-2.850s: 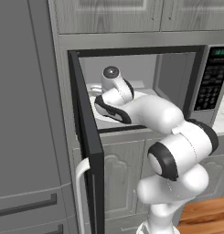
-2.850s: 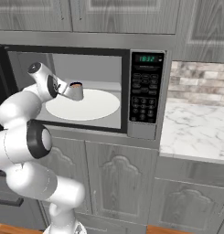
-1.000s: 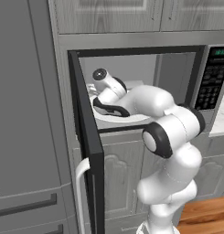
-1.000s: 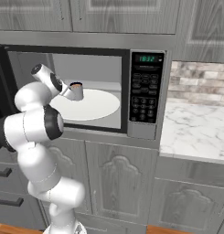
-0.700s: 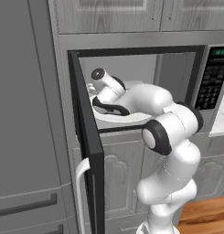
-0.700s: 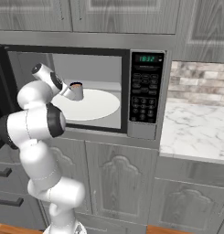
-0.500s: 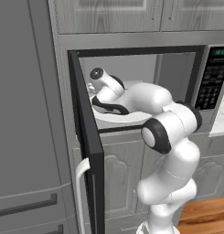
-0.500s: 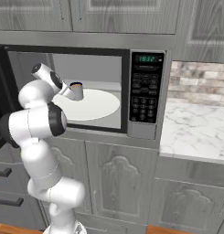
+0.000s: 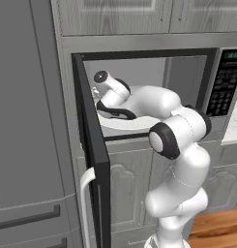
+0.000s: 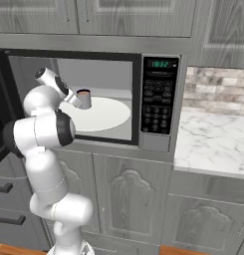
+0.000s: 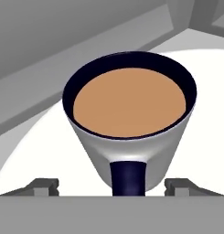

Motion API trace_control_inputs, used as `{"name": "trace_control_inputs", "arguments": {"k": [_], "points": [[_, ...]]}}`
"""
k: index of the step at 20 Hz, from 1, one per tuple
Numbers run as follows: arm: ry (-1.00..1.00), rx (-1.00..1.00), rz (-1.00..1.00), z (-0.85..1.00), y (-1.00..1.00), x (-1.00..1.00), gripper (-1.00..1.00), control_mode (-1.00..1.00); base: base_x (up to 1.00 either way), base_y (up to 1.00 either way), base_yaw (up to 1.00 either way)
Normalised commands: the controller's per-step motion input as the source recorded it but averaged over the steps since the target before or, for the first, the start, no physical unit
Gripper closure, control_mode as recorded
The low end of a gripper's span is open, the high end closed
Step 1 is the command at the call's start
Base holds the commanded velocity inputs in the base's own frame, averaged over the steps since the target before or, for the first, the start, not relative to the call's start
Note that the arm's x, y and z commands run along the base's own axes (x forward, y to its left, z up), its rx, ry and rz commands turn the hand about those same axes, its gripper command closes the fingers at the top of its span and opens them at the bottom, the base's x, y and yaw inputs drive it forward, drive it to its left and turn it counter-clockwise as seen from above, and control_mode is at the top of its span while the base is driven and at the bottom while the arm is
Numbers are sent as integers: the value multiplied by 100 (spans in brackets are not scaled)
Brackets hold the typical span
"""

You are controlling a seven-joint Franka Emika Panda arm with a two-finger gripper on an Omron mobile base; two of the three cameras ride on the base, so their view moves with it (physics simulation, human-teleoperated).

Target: Pick the cup of tea, navigate to the dining table, and place it on the saucer.

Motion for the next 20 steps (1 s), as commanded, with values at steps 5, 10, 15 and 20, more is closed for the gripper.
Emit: {"name": "trace_control_inputs", "arguments": {"k": [5,10,15,20], "points": [[0,0,0,-1,-9,0,100,-100,0,0,0],[0,1,0,0,-16,-33,100,-100,0,0,0],[0,2,0,0,-8,-97,100,-100,0,0,0],[-1,6,0,7,-19,-100,100,-100,0,0,0]]}}
